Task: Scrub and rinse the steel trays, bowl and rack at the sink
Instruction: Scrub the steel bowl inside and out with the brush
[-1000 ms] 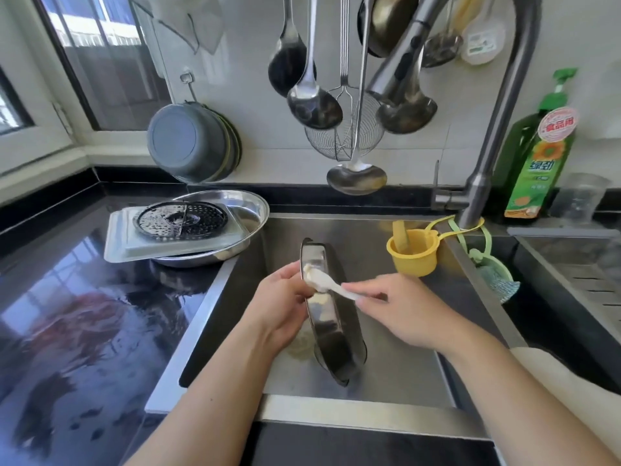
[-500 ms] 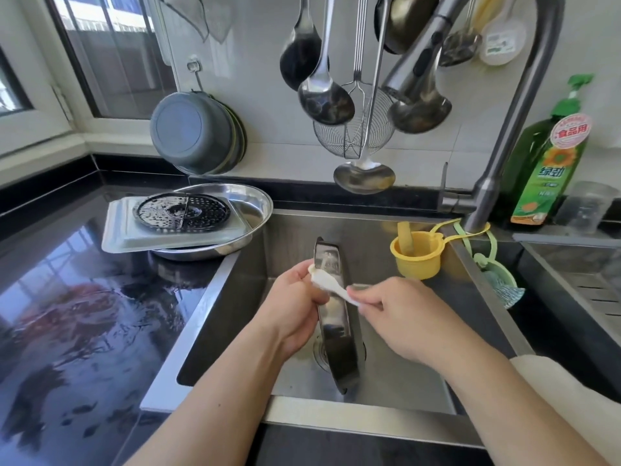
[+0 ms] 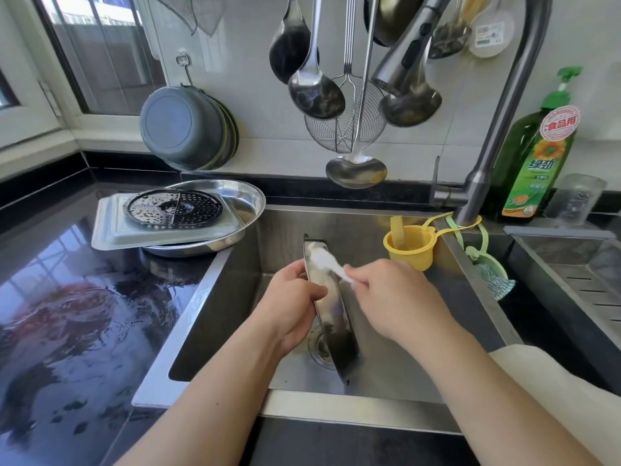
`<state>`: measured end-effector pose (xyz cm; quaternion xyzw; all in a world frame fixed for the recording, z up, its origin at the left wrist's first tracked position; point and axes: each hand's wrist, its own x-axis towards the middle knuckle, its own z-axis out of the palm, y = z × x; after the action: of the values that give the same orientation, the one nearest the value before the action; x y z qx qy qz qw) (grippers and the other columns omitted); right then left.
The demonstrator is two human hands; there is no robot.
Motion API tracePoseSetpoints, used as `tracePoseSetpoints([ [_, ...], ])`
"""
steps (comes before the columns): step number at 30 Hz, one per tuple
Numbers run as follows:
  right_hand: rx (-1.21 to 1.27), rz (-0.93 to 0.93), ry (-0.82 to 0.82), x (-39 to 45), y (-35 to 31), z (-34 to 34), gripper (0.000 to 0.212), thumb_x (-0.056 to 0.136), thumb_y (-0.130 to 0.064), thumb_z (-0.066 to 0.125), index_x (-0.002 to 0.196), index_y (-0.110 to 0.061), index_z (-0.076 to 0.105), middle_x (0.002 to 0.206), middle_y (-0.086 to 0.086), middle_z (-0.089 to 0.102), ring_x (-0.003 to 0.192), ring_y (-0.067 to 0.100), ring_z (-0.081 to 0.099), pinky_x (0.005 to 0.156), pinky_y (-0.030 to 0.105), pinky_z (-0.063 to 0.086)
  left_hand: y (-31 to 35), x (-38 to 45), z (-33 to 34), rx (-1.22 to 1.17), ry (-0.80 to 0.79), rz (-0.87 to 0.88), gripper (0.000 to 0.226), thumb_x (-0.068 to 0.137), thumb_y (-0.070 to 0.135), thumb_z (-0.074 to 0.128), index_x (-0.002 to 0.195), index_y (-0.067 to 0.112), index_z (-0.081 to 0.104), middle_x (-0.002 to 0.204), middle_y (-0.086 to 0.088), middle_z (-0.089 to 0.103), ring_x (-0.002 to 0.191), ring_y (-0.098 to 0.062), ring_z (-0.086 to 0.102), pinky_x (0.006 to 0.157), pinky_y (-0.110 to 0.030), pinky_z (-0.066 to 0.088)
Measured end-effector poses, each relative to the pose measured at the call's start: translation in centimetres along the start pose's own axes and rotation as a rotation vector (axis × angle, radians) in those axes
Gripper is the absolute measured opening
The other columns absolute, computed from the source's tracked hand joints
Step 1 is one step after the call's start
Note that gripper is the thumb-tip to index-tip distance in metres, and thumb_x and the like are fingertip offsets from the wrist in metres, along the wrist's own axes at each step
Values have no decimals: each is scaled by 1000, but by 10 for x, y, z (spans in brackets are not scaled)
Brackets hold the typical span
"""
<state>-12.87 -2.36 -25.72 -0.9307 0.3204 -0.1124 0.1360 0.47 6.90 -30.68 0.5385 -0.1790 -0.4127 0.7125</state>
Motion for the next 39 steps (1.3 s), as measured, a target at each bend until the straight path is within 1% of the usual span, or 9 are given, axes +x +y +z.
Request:
tracePoseSetpoints([
  [9, 23, -26, -18, -1, 1, 2, 38, 106, -34, 46, 141, -47, 54, 98, -7, 67, 75, 12, 58, 52, 23, 38, 2, -7, 3, 110, -13, -86, 20, 101, -6, 51, 110, -1, 69, 94, -16, 77, 80, -26, 75, 80, -49, 62],
  [11, 28, -1, -26, 2, 8, 1, 37, 106, -34, 46, 139, -48, 56, 106, -3, 71, 85, 20, 62, 63, 31, 51, 5, -7, 6, -31, -21, -83, 29, 93, -18, 46, 108, -6, 67, 104, -23, 76, 88, -32, 75, 87, -54, 62],
  [14, 58, -30, -98, -4, 7, 0, 34, 102, -36, 51, 132, -51, 61, 73, -9, 55, 64, 14, 49, 53, 28, 39, 11, -8, 4, -293, -25, -143, 29, 84, -20, 38, 92, -6, 61, 100, -27, 68, 93, -37, 73, 87, -52, 63],
  [17, 35, -5, -95, 0, 11, 2, 34, 101, -36, 54, 130, -52, 63, 78, -9, 57, 64, 13, 47, 50, 26, 34, 14, -7, -1, -501, 18, -218, 33, 89, -2, 39, 115, -10, 58, 121, -29, 66, 108, -47, 71, 85, -59, 60],
  [20, 12, 28, -87, 2, 16, 4, 35, 102, -36, 52, 132, -51, 62, 96, -6, 67, 75, 18, 56, 54, 28, 41, 11, -1, -4, -509, 102, -285, 37, 106, 18, 39, 126, -8, 56, 126, -32, 66, 114, -49, 66, 86, -61, 55],
  [25, 11, 18, -152, 2, 14, 8, 34, 100, -36, 55, 128, -53, 64, 87, -8, 61, 69, 15, 54, 51, 28, 38, 6, 5, -5, -475, 178, -314, 39, 113, 19, 32, 112, -12, 56, 114, -33, 66, 98, -46, 66, 95, -57, 50],
  [29, 2, 161, -148, 8, 36, -2, 32, 101, -33, 54, 126, -50, 67, 79, -7, 60, 69, 19, 56, 52, 28, 39, 6, 11, -10, -536, 251, -281, 37, 114, 17, 31, 127, -12, 50, 116, -33, 64, 114, -48, 63, 100, -58, 49],
  [34, 35, 20, -149, 3, 3, 18, 32, 99, -36, 58, 126, -50, 66, 106, 0, 70, 91, 26, 63, 66, 31, 46, 0, 11, -1, -497, 279, -233, 34, 111, 7, 34, 131, -15, 51, 114, -34, 67, 93, -45, 71, 78, -52, 57],
  [39, -22, 75, -90, 9, 9, 18, 33, 99, -33, 57, 128, -46, 66, 108, 3, 69, 88, 28, 61, 70, 33, 50, 4, 14, -5, -580, 306, -239, 38, 114, 13, 28, 134, -14, 46, 133, -36, 57, 124, -51, 59, 98, -59, 47],
])
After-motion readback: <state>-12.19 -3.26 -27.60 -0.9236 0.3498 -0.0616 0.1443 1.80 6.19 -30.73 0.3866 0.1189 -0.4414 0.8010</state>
